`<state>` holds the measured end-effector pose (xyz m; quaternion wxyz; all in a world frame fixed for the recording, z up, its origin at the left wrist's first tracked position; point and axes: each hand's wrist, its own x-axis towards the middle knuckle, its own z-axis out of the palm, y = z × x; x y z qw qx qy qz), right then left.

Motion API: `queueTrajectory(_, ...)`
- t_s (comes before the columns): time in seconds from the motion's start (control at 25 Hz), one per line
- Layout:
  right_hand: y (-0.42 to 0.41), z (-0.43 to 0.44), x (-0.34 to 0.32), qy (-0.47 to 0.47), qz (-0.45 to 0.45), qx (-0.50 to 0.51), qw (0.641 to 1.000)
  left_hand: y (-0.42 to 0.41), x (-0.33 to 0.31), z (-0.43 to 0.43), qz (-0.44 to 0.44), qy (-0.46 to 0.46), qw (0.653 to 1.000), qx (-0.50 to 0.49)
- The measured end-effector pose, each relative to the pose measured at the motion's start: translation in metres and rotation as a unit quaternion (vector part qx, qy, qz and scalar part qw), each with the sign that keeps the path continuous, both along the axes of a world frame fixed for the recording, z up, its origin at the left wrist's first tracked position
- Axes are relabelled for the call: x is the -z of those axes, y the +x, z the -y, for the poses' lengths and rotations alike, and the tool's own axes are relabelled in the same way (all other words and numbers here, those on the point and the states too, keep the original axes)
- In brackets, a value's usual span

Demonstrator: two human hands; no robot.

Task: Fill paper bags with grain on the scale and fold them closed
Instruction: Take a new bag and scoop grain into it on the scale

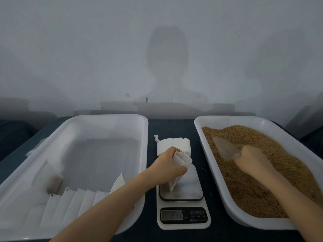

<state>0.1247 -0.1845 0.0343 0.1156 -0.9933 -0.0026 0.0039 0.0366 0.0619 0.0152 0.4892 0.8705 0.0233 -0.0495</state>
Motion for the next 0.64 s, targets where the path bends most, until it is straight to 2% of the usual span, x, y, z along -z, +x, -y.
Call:
queueTrajectory(0.28, -0.003, -0.014, 0.007, -0.076, -0.103, -0.031, 0.991, 0.001, 0.0, 0.0, -0.001, 0.01, 1.0, 0.005)
queueTrajectory(0.32, -0.006, -0.016, 0.004, -0.1, -0.091, -0.035, 0.99, 0.001, -0.001, 0.0, -0.004, 0.011, 1.0, 0.006)
queueTrajectory(0.4, -0.013, -0.024, -0.007, -0.156, 0.019, -0.068, 0.985, 0.0, -0.001, 0.001, -0.008, 0.012, 1.0, 0.009)
queueTrajectory(0.44, -0.017, -0.031, -0.013, -0.132, 0.092, -0.116, 0.98, 0.0, -0.002, 0.001, -0.008, 0.011, 1.0, 0.011)
queueTrajectory(0.48, -0.021, -0.04, -0.02, -0.065, 0.135, -0.197, 0.969, -0.001, -0.002, 0.0, -0.008, 0.01, 1.0, 0.013)
queueTrajectory(0.56, -0.029, -0.06, -0.031, 0.051, 0.134, -0.38, 0.914, -0.002, -0.004, 0.0, -0.007, 0.011, 1.0, 0.016)
queueTrajectory(0.64, -0.032, -0.074, -0.031, 0.056, 0.115, -0.485, 0.865, -0.003, -0.006, 0.001, -0.01, 0.013, 1.0, 0.017)
